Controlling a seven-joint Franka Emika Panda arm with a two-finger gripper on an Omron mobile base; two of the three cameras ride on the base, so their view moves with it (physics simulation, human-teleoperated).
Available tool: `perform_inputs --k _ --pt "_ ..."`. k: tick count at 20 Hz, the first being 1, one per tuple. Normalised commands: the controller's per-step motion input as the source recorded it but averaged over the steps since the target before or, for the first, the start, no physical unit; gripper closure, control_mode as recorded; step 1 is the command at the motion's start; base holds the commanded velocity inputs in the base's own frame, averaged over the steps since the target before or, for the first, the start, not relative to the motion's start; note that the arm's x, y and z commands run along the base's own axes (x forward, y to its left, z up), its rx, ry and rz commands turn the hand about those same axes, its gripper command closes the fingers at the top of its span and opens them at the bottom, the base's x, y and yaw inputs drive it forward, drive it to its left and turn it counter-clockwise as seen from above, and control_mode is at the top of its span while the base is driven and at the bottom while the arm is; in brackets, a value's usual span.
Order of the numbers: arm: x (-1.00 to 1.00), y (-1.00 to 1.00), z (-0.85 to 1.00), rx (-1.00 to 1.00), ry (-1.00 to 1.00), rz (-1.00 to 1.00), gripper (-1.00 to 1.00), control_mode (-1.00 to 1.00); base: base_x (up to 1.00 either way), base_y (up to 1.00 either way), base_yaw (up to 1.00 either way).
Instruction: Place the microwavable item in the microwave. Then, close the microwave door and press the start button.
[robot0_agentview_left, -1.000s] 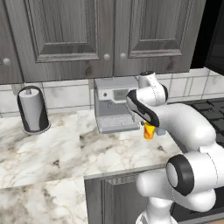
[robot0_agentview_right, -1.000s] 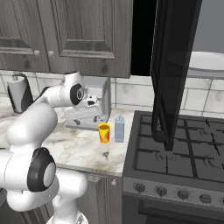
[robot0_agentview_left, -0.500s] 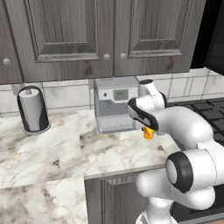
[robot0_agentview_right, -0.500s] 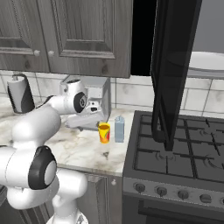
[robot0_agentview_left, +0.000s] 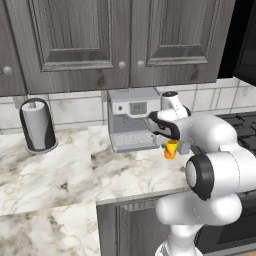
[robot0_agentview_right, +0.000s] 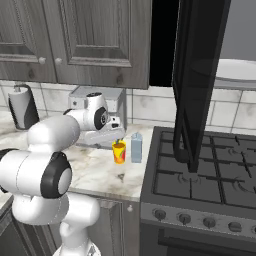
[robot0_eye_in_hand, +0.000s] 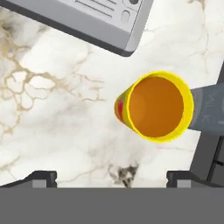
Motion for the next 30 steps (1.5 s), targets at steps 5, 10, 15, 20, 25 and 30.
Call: perform_inputs --k 5,10,15,20,25,30 --pt "0.49 0.0 -0.43 0.0 0.12 0.01 -1.0 -1.0 0.0 0.0 0.0" --pt "0.26 -0.08 -0.11 0.0 0.03 0.01 -1.0 -1.0 0.0 0.0 0.0" --pt "0.24 0.0 -0.12 0.0 0.03 0.01 -1.0 -1.0 0.0 0.0 0.0" --pt "0.18 0.0 -0.28 0.0 0.06 0.02 -1.0 -1.0 0.0 0.0 0.0" --pt "-0.03 0.0 -0.33 0.0 0.0 0.01 -1.0 -1.0 0.0 0.0 0.0" --pt "-0.21 0.0 -0.43 0.0 0.0 0.0 1.0 -1.0 0.0 0.0 0.0"
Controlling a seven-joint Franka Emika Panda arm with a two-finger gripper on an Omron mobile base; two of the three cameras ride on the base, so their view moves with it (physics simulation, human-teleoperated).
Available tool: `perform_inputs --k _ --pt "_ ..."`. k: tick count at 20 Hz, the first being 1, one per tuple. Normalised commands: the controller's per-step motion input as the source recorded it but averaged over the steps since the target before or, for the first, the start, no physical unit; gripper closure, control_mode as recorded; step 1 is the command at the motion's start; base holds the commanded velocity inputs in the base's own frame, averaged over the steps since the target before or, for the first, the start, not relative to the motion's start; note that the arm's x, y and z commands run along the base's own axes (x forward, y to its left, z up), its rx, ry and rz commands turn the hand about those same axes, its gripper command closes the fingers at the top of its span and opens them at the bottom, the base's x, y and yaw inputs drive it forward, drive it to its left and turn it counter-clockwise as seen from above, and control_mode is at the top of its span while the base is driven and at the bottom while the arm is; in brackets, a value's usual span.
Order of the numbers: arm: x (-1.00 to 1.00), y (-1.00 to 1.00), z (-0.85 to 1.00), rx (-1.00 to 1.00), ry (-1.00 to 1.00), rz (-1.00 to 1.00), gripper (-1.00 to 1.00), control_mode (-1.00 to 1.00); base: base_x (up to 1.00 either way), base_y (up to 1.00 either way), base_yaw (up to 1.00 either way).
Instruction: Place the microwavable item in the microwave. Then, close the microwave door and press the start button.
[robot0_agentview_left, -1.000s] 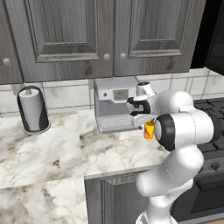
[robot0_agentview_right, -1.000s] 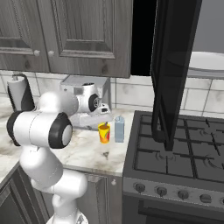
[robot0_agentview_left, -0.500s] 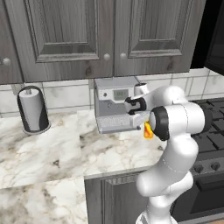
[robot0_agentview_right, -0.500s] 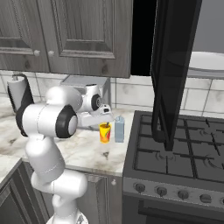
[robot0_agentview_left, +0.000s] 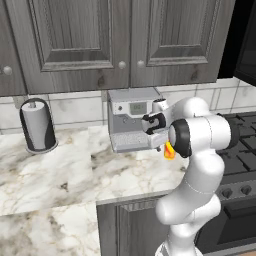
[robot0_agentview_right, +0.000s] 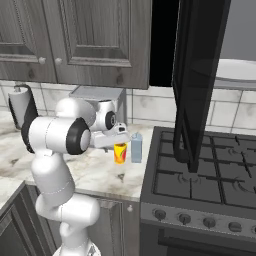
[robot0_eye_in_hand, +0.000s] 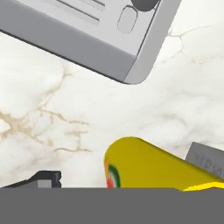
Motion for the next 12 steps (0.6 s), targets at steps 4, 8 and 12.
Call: perform_inputs --k 4,8,12 --pt "-0.17 0.0 -0.36 0.0 0.0 0.0 1.0 -1.0 0.0 0.0 0.0" --pt "-0.2 0.0 -0.24 0.0 0.0 0.0 1.0 -1.0 0.0 0.0 0.0" --pt "-0.49 0.02 -0.11 0.0 -0.02 0.02 1.0 -1.0 0.0 0.0 0.0"
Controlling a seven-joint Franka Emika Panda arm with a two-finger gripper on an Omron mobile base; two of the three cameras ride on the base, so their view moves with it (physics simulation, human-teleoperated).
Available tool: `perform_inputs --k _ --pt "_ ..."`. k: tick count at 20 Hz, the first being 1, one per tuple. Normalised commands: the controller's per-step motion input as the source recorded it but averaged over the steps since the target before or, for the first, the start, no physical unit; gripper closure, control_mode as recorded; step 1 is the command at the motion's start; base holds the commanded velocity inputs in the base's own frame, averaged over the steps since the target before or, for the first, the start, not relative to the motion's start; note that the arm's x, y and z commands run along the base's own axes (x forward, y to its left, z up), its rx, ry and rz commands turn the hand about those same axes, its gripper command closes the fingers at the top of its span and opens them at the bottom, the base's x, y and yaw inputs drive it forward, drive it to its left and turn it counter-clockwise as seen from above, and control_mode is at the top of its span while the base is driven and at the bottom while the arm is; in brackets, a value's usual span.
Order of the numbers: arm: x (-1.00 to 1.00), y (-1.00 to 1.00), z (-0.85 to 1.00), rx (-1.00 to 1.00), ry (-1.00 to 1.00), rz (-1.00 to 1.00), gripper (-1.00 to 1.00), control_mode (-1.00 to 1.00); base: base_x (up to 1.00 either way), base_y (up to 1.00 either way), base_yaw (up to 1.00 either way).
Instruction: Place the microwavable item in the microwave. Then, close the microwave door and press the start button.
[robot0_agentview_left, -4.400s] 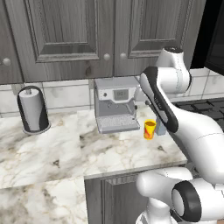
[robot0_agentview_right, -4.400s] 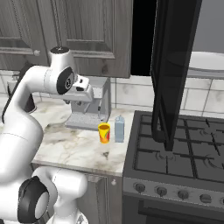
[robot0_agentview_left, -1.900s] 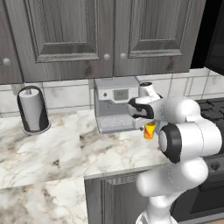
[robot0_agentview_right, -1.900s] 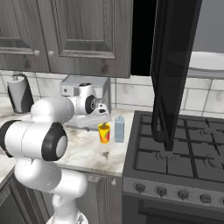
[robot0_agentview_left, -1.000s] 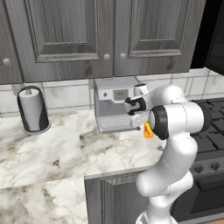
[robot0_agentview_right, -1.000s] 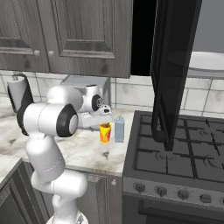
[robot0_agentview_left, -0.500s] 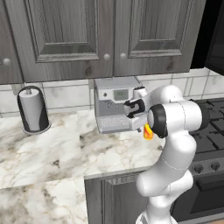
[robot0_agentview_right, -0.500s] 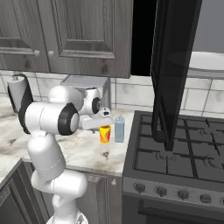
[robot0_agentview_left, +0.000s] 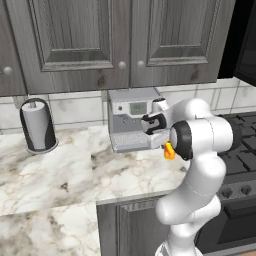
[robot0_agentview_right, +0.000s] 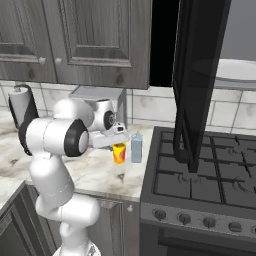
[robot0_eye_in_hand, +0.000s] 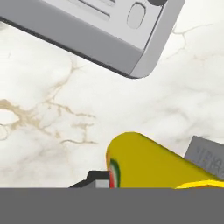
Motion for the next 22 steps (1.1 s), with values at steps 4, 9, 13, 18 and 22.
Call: perform_inputs --k 4,9,13,18,22 --pt "-0.93 0.07 0.11 0.0 -0.2 0.0 1.0 -1.0 0.0 0.0 0.0" --pt "-0.89 0.31 0.71 0.0 -0.24 0.0 1.0 -1.0 0.0 0.0 0.0" --pt "-0.9 0.34 0.87 0.0 -0.2 0.01 1.0 -1.0 0.0 0.0 0.0" --pt "-1.0 0.18 0.66 0.0 -0.11 0.05 1.0 -1.0 0.0 0.0 0.0" --pt "-0.78 0.0 0.28 0.0 -0.01 0.0 1.0 -1.0 0.0 0.0 0.0"
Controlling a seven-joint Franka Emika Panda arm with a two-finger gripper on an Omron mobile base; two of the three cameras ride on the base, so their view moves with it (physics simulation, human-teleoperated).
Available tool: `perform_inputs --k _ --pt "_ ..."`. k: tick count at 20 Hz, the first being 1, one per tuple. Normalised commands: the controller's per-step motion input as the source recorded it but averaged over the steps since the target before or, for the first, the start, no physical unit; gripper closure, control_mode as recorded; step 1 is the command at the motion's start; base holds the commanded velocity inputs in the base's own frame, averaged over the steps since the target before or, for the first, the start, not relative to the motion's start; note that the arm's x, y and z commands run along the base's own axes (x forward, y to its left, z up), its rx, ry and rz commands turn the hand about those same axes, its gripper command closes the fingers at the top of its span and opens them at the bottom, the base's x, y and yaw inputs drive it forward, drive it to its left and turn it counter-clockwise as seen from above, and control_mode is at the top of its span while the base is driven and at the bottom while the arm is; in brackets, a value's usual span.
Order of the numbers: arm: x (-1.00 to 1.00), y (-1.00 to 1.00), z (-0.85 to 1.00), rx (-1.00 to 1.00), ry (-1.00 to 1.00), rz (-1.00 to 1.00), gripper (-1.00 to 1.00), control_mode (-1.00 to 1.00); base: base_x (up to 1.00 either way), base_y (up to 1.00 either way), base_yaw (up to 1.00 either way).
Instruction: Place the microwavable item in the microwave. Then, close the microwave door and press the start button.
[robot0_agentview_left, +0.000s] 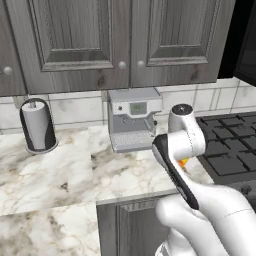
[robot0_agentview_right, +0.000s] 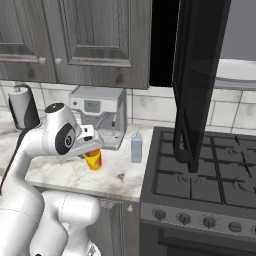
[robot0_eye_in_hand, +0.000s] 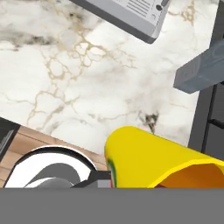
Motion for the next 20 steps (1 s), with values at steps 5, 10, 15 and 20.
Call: perform_inputs --k 5,10,15,20 --pt "-0.08 0.12 0.0 0.0 0.05 0.0 1.0 -1.0 0.0 0.0 0.0" --pt "-0.17 -0.03 0.0 0.0 -0.05 0.0 1.0 -1.0 0.0 0.0 0.0" --pt "-0.37 -0.08 0.0 0.0 -0.11 0.0 1.0 1.0 -0.57 -0.15 0.0" --pt "0.0 0.0 0.0 0.0 0.0 0.0 1.0 1.0 -1.0 -0.81 0.0"
